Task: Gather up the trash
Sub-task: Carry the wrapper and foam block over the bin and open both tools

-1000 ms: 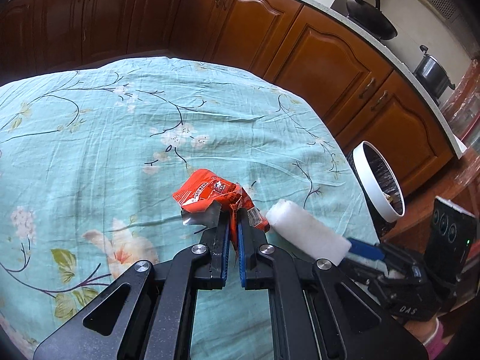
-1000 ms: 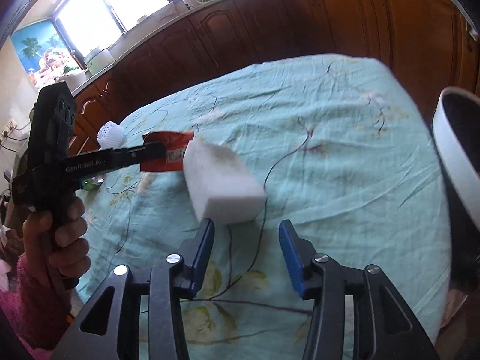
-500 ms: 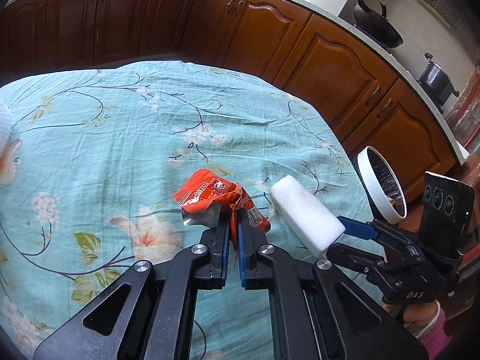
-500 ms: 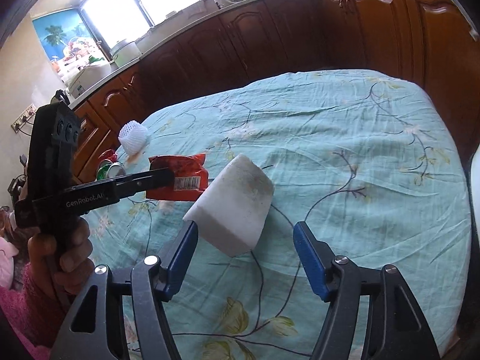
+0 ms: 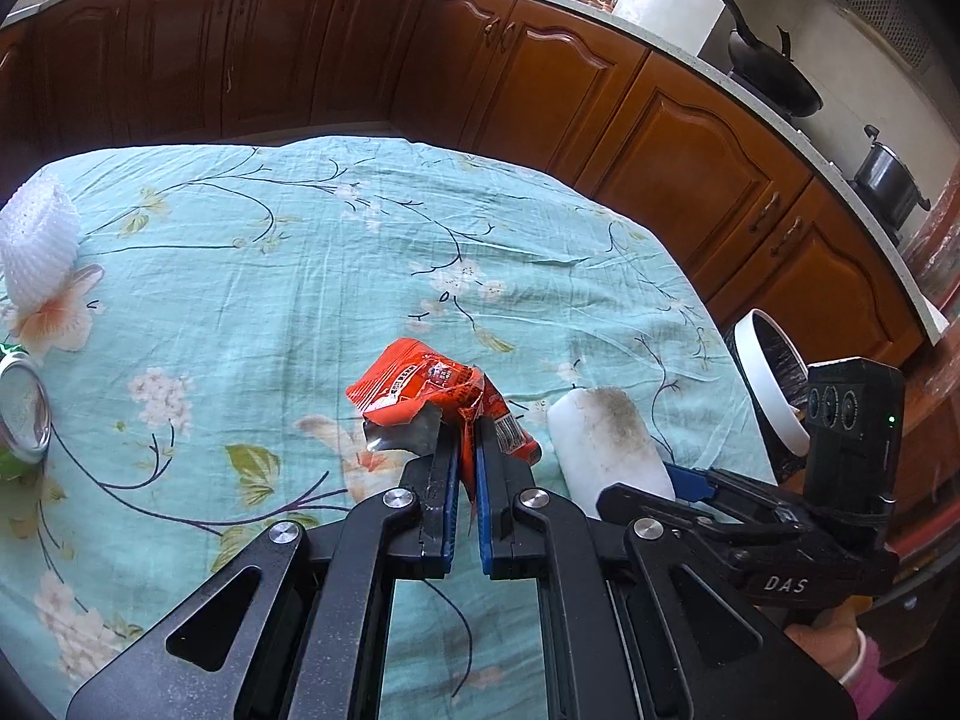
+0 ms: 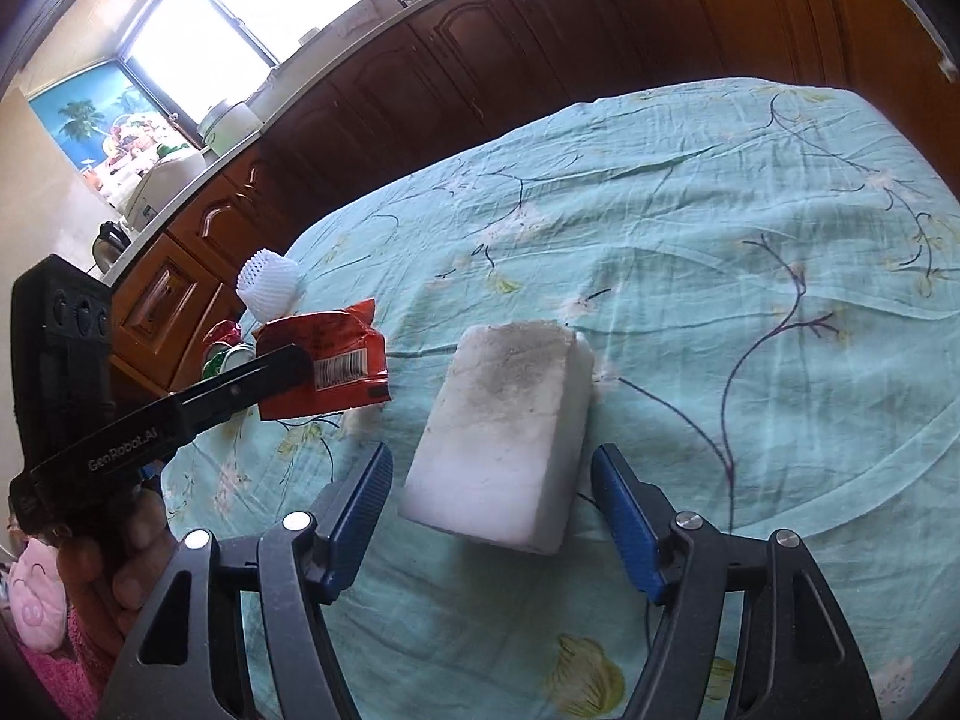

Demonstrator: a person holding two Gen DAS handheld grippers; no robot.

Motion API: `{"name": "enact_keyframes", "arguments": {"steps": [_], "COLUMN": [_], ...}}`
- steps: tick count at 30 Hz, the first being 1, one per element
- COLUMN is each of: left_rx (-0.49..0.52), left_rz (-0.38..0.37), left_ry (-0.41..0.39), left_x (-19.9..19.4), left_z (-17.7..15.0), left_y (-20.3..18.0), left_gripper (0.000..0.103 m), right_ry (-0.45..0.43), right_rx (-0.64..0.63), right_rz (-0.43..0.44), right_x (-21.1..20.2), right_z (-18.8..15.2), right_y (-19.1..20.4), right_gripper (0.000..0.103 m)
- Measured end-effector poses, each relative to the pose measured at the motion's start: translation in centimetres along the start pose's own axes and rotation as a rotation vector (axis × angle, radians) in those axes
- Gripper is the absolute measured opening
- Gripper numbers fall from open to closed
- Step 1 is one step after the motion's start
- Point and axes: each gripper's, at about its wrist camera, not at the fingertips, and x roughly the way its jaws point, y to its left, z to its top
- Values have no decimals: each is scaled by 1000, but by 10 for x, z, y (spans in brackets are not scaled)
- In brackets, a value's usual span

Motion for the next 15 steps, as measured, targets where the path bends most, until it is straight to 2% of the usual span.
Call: {"name": "enact_keyframes", "arguments": {"steps": [1,4,9,15], "left_rx": [2,1,51,163], "left_rz": [-1,-13,-48,-98], "left_ry": [-1,2,15,59], "left_x": [0,0,6,26], "left_z": [0,-1,-1,-5], "left_y": [-1,-5,-33,-92], "left_gripper": [4,4,4,4], "right_ry": [7,-7,-97,-184], "right_rx": [11,25,50,113], "right_rz": [5,9,-8,-98], "right_x": [3,0,-38,-93], "right_z": [-1,-3,-7,-17], "right_y": [0,-2,-16,-56], "right_gripper": [57,51,50,51]}}
